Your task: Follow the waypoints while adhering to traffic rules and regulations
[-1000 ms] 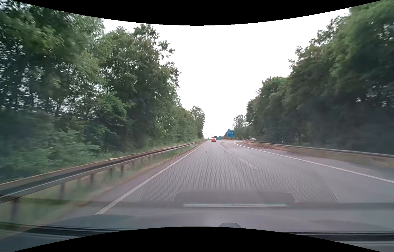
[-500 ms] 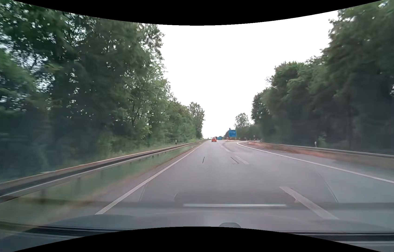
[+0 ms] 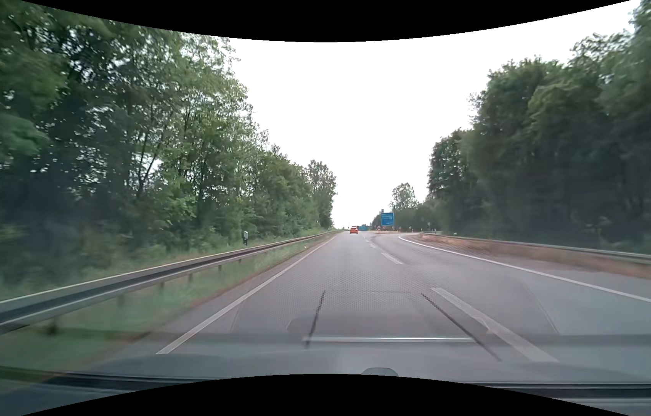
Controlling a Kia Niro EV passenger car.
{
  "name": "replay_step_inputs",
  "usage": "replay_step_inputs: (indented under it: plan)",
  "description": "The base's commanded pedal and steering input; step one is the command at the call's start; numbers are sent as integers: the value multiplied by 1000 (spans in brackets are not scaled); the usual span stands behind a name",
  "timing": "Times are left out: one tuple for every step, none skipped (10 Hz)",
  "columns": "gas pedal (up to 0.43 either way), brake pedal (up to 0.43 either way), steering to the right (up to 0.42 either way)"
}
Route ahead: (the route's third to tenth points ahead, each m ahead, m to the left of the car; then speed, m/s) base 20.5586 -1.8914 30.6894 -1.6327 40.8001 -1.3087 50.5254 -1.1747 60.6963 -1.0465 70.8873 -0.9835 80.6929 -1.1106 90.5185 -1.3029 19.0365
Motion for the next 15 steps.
replay_step_inputs:
  plan:
    - [0, 0, -4]
    - [0, 0, -4]
    - [0, 0, -3]
    - [0, 0, -3]
    - [0, 0, -3]
    - [0, 0, -3]
    - [0, 0, -3]
    - [0, 0, -3]
    - [0, 0, -3]
    - [0, 0, -3]
    - [0, 0, -2]
    - [0, 0, -2]
    - [0, 0, -2]
    - [0, 0, -2]
    - [0, 0, -2]
